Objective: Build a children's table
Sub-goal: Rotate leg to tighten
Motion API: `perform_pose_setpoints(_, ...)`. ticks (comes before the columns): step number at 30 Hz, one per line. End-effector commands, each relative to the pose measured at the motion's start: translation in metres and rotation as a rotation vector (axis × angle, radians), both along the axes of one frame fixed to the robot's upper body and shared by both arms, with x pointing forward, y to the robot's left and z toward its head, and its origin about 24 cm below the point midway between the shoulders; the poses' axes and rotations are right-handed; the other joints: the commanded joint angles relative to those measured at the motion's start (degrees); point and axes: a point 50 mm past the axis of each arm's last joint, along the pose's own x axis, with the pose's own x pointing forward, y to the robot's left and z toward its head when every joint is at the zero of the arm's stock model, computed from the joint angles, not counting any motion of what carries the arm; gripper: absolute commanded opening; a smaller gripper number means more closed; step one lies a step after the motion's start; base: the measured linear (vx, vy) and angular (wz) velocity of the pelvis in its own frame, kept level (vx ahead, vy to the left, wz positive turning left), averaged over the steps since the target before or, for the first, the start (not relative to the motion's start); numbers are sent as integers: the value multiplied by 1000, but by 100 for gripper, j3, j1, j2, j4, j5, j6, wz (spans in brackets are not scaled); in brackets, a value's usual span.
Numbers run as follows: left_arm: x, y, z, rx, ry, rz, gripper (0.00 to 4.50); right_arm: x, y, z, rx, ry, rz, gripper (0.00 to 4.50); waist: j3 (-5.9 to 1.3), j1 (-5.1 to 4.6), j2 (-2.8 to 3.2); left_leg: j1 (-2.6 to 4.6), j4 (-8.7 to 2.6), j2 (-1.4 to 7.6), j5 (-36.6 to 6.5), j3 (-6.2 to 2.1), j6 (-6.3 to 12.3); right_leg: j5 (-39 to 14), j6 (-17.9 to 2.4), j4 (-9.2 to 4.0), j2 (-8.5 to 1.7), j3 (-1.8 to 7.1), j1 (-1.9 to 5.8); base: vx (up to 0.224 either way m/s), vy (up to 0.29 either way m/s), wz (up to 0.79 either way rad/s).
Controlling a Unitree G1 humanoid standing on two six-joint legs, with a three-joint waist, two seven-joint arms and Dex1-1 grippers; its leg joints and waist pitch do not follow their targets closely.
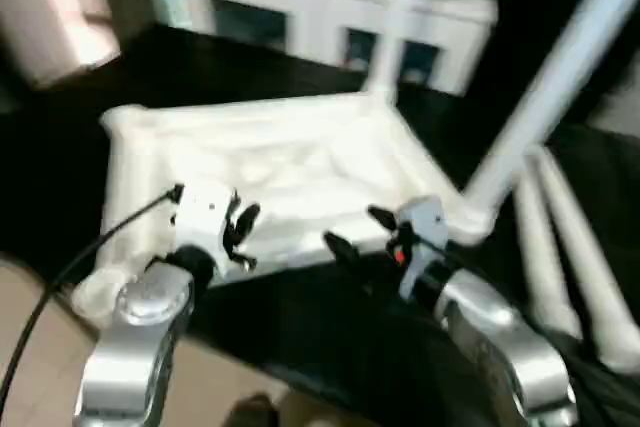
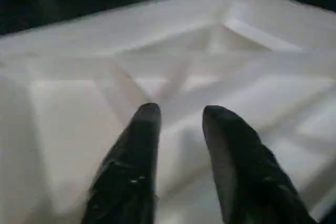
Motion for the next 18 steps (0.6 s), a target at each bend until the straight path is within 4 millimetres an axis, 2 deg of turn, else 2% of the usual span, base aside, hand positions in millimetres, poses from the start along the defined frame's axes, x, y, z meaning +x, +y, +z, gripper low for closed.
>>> perform_pose_setpoints(1,1,-4,8,-38,-25,-16,163,0,-6,-3,6,24,-60,450,-229,-237,81,167,-1150,475,-3997,-330,-1054,-1722,-752,-199,17,604,-185,29,124,15)
perform_pose_setpoints(2,1,-5,9,-36,-28,-26,163,0,-7,-3,5,26,-69,450,-318,-165,108,223,-1240,430,-4318,-301,-1135,-755,-767,-153,93,819,-215,-11,74,2)
perform_pose_setpoints(3,1,-7,9,-30,-30,-41,163,1,-8,-3,1,27,-86,450,-350,-213,76,279,-1184,392,-3929,-290,-1184,-358,-772,-233,41,980,-313,-11,74,2)
perform_pose_setpoints(4,1,-9,10,-22,-33,-55,163,1,-9,-3,-4,26,-100,450,-364,-221,70,250,-1186,378,-3754,-289,-1224,-338,-739,-265,36,1021,-282,0,0,0)
perform_pose_setpoints(5,1,-14,9,-1,-38,-76,163,3,-12,-3,-17,19,-141,450,-379,-259,45,273,-1215,424,-3490,-296,-1222,-435,-669,-301,146,1058,-296,0,0,0)
perform_pose_setpoints(6,1,-14,9,0,-38,-76,163,3,-12,-3,-18,18,-143,450,-392,-287,50,299,-1253,478,-3381,-349,-1150,-419,-673,-273,199,1047,-308,0,0,0)
perform_pose_setpoints(7,2,-14,8,-31,-28,-57,163,3,-14,-2,-15,18,-160,450,-410,-320,81,340,-1316,560,-3302,-433,-1062,-379,-697,-191,268,1032,-331,0,0,0)
perform_pose_setpoints(8,3,-13,7,-30,-21,-50,163,3,-15,-2,-17,17,-168,450,-436,-388,80,350,-1381,643,-2980,-526,-700,-315,-720,-59,319,1071,-374,4,-69,0)
perform_pose_setpoints(9,3,-13,7,-21,-18,-49,163,3,-15,-2,-19,17,-172,450,-438,-404,100,316,-1356,605,-2780,-463,-338,-377,-835,-67,294,1125,-395,4,-69,0)
perform_pose_setpoints(10,3,-11,6,1,-15,-44,163,3,-16,-2,-20,17,-175,450,-429,-423,55,243,-1292,491,-2724,-343,-214,-426,-913,-197,227,1156,-359,-3,-118,-6)
perform_pose_setpoints(11,4,-8,5,17,-13,-30,163,3,-16,-2,-20,18,-176,450,-454,-384,-78,18,-1098,238,-2384,-101,-115,-677,-1181,-476,-6,1264,-252,-11,-152,-12)
perform_pose_setpoints(12,4,-5,5,27,-14,-21,163,3,-16,-2,-22,17,-174,450,-497,-231,-243,-35,-867,28,-1368,203,48,-1291,-988,-664,-237,1397,-251,-20,-237,-16)
perform_pose_setpoints(13,6,3,4,52,-2,14,163,2,-17,-1,-32,7,-166,450,-561,-112,-377,-39,-792,45,-269,301,263,-1602,-410,-700,-359,1506,-191,-18,-169,-10)
perform_pose_setpoints(14,6,7,4,62,8,32,163,2,-17,-1,-37,1,-161,450,-553,-62,-363,-38,-830,69,66,318,297,-1607,-206,-691,-323,1492,-213,-8,-156,-5)
perform_pose_setpoints(15,7,10,3,67,15,43,163,2,-17,-1,-40,-2,-158,450,-544,-27,-309,5,-910,124,331,376,315,-1422,-115,-670,-193,1429,-278,1,-70,-2)
perform_pose_setpoints(16,8,15,5,51,15,63,180,2,-17,-1,-48,0,-150,450,-554,-27,-280,25,-942,155,344,403,304,-1235,-174,-640,-134,1395,-290,11,-125,-3)
perform_pose_setpoints(17,11,24,10,25,12,89,180,1,-17,-1,-62,5,-122,450,-555,-24,-223,23,-1007,210,263,439,250,-872,-363,-580,-25,1331,-292,19,-78,-5)
perform_pose_setpoints(18,13,28,11,27,14,92,198,0,-17,-1,-72,9,-109,450,-563,13,-167,84,-1038,271,-85,470,144,-743,-531,-570,47,1311,-341,19,-78,-5)
